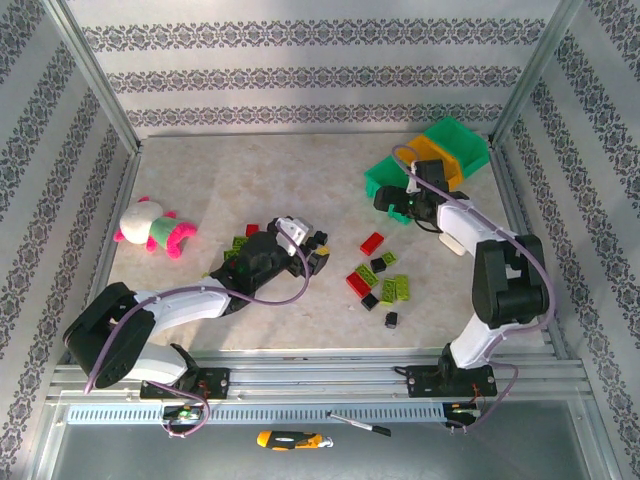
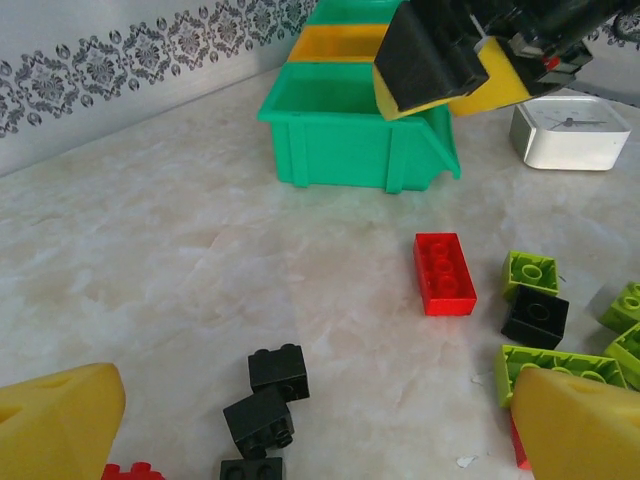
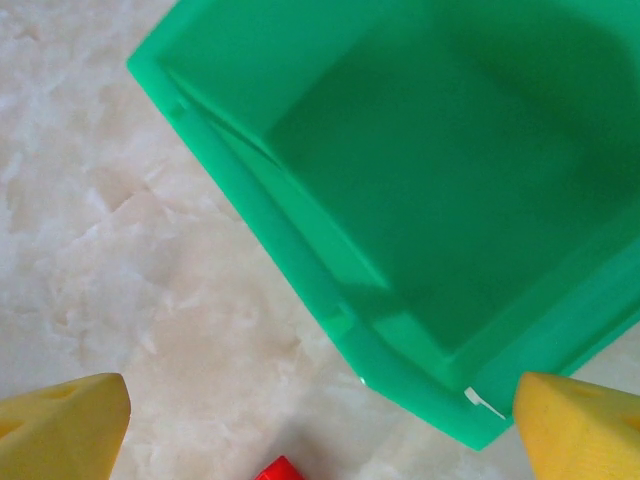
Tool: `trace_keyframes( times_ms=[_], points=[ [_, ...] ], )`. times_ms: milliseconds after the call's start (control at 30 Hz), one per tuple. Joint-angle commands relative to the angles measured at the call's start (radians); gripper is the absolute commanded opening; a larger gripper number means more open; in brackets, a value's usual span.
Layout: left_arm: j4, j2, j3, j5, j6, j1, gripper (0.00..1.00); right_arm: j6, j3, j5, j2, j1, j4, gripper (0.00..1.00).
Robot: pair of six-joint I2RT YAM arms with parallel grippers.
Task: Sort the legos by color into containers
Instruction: Move the container to the top-center of the table.
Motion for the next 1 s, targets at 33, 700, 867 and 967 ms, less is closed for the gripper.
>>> trace_keyframes(
  times_ms=[33, 700, 867, 967],
  points=[
    [0.043, -0.03, -0.024, -0.021, -0.015, -0.007, 0.99, 0.002, 0.067, -0.038, 0.051, 0.022, -0.033, 0.98],
    [-0.019, -0.143, -0.111, -0.112, -0.081, -0.007, 0.99, 0.04, 0.343, -0.072, 0.279, 0.334, -0.06, 0.98],
    [-0.044, -0.193, -0.145, -0.131, -0.101, -0.006, 0.99, 0.068, 0.504, -0.069, 0.4, 0.435, -0.08, 0.98],
    [-0.068, -0.228, -0.165, -0.156, -0.109, -0.007, 0.99, 0.069, 0.621, -0.057, 0.479, 0.484, -0.111, 0.98]
  ],
)
